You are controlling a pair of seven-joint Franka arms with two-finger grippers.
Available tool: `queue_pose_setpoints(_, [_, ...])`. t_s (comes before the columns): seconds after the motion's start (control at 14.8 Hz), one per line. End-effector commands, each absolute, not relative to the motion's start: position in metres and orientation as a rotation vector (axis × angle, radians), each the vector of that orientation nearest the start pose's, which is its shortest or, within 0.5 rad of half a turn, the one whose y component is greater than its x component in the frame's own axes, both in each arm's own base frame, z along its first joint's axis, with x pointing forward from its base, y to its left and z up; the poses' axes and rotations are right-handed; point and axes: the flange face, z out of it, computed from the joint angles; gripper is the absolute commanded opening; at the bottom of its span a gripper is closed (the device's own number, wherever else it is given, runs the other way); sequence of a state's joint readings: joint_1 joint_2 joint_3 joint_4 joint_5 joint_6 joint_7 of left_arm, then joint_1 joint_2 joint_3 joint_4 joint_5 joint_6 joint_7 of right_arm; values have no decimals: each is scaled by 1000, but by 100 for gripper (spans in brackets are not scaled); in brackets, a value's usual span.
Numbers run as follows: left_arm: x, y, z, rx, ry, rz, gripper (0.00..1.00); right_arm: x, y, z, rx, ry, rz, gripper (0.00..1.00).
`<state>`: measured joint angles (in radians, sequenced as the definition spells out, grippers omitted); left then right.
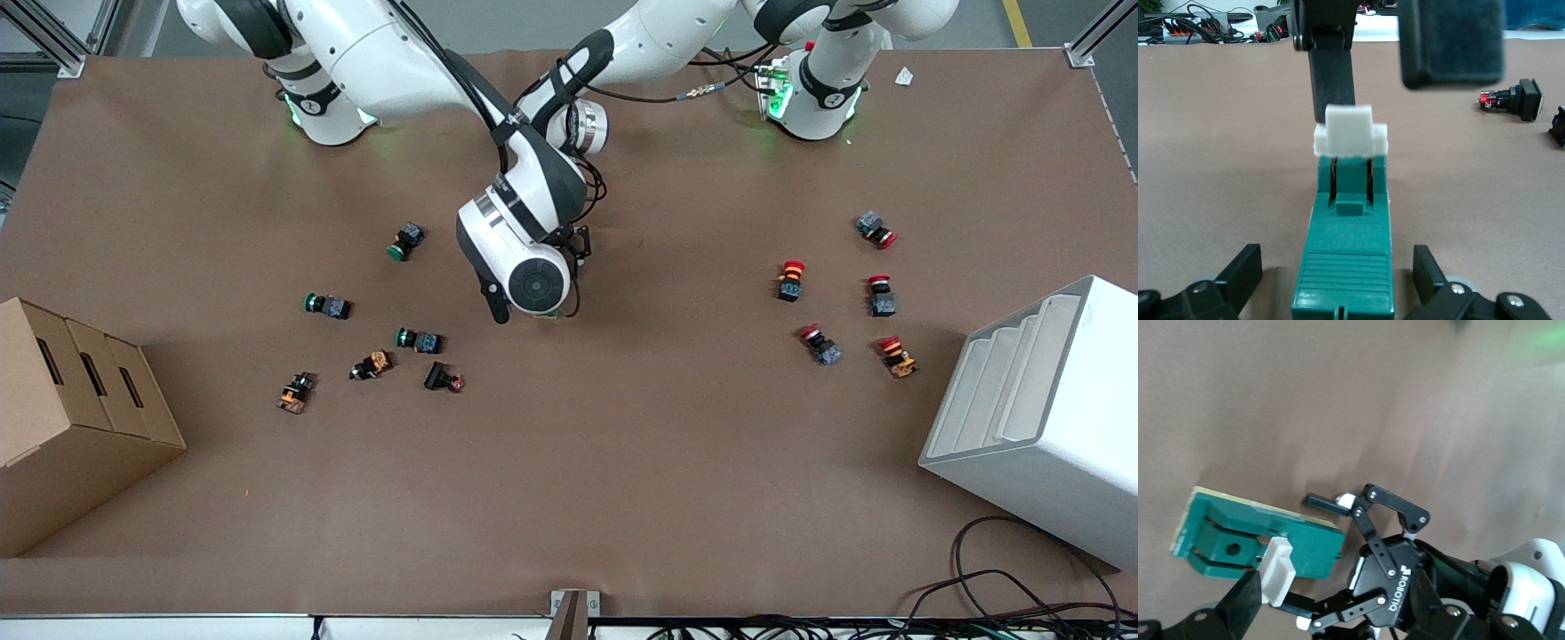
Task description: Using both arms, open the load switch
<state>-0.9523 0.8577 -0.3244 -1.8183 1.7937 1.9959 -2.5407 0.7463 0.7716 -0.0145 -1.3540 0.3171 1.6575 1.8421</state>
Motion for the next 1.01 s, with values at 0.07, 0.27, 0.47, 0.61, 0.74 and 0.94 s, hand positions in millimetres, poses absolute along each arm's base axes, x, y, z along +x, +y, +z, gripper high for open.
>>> queue_pose_setpoints(0.07, [230,-561,53,-2734,59,-1590,100,462,486,227,-2857,1960,763,98])
queue_pose_setpoints(0.27, [230,-561,53,-2735,54,-1589,100,454,491,220,-2881,1944,746,100])
queue_pose_setpoints(0.47, [230,-562,54,-2736,51,-1591,100,450,488,210,-2899,1947,710,100])
queue_pose_setpoints(0.61, [232,-562,55,-2735,48,-1591,100,445,486,202,-2930,1945,688,100])
queue_pose_setpoints(0.74, [233,-563,58,-2736,39,-1594,100,441,484,197,-2977,1926,631,100])
queue_pose_setpoints(0.94, [233,-563,60,-2738,28,-1591,100,470,467,223,-3015,1753,620,100])
